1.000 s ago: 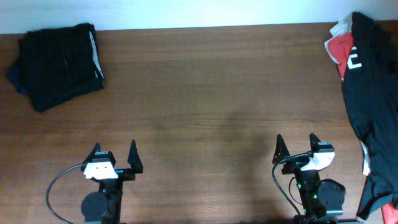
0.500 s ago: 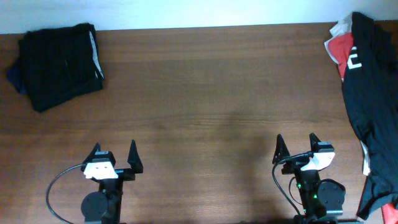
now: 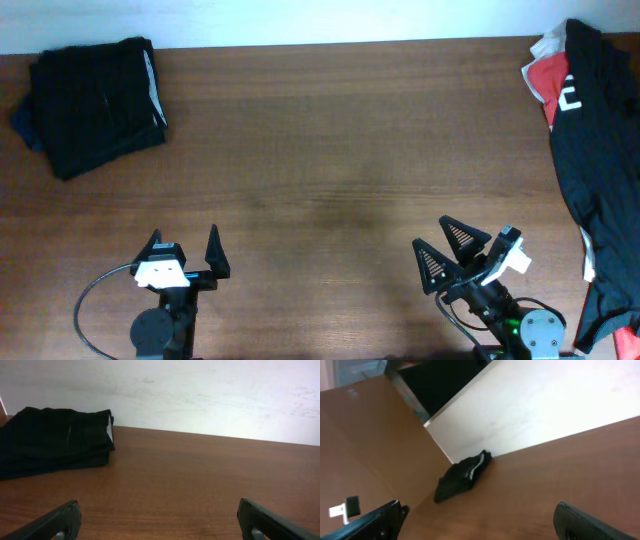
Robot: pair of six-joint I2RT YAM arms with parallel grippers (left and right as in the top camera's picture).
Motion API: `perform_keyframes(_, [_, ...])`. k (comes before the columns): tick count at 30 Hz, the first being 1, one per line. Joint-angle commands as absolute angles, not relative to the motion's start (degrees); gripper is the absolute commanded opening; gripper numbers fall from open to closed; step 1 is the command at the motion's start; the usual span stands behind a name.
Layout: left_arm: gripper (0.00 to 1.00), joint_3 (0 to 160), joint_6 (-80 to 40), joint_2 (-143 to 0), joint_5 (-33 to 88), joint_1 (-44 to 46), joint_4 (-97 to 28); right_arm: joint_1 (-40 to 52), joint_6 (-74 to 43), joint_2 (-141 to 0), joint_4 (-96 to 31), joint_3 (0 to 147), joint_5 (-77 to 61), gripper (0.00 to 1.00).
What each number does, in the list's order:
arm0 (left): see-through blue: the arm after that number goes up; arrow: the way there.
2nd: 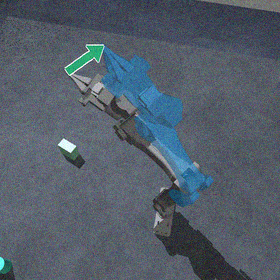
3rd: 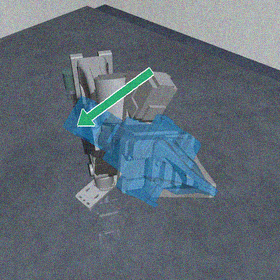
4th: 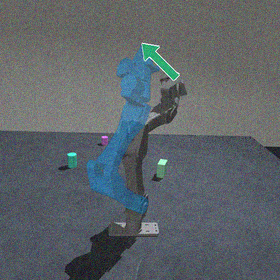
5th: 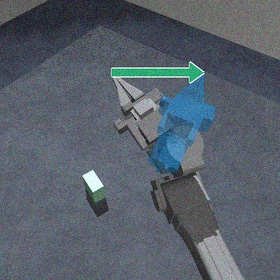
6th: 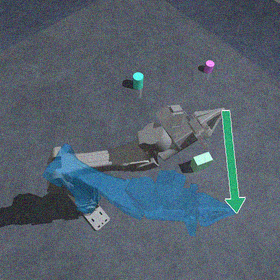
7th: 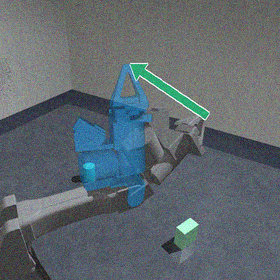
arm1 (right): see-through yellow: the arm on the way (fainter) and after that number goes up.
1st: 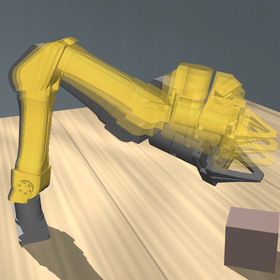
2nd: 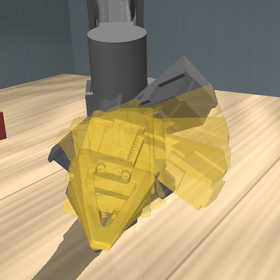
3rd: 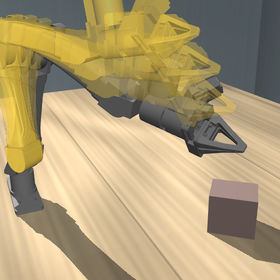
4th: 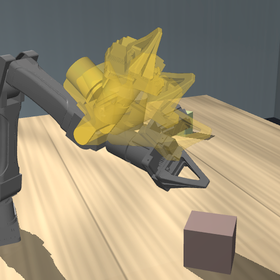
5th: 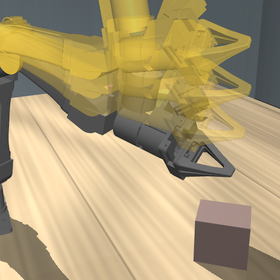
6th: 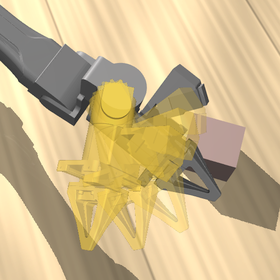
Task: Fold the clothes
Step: 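Reach the right gripper toward the clothes pile at the right edge, then grasp the dark green T-shirt with the right gripper and drag it left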
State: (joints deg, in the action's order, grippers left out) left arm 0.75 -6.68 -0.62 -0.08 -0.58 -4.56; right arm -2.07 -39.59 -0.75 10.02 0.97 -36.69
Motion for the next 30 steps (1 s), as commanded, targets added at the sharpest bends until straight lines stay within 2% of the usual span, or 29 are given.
perform_keyframes(1, [0.99,0.5,-6.0,-0.3,-0.3,-0.9,-4.8,-2.3,-32.7,-4.8,8.6,7.3,-28.9,0.98])
perform_keyframes(4, [0.99,0.5,-6.0,-0.3,-0.3,-0.9,-4.8,-2.3,-21.1,-21.6,7.2,20.3,-19.6,0.99])
perform_keyframes(7, [0.99,0.5,-6.0,-0.3,-0.3,-0.9,-4.8,-2.4,-11.6,-43.5,-1.3,38.7,-2.6,0.99])
perform_keyframes(9, [0.99,0.5,-6.0,-0.3,-0.3,-0.9,-4.8,-5.1,-6.7,-59.0,-13.6,55.8,7.4,0.99])
perform_keyframes(12, [0.99,0.5,-6.0,-0.3,-0.3,-0.9,-4.8,-15.4,-3.1,-82.1,-33.5,84.5,8.5,0.99])
perform_keyframes(14, [0.99,0.5,-6.0,-0.3,-0.3,-0.9,-4.8,-21.7,1.4,-93.1,-41.3,96.4,10.2,0.99])
perform_keyframes(17, [0.99,0.5,-6.0,-0.3,-0.3,-0.9,-4.8,-29.1,2.8,-101.4,-42.6,99.1,10.5,0.99])
perform_keyframes(20, [0.99,0.5,-6.0,-0.3,-0.3,-0.9,-4.8,-34.5,15.5,-113.1,-43.1,99.2,10.4,0.99])
perform_keyframes(24, [0.99,0.5,-6.0,-0.3,-0.3,-0.9,-4.8,-39.4,21.1,-126.6,-43.8,103.8,6.7,0.99])
perform_keyframes(27, [0.99,0.5,-6.0,-0.3,-0.2,-0.9,-4.8,-42.6,21.5,-128.8,-41.6,105.0,4.4,0.99])
perform_keyframes(30, [0.99,0.5,-6.0,-0.3,-0.3,-0.9,-4.8,-45.9,23.3,-129.8,-41.6,105.0,-3.7,0.99])
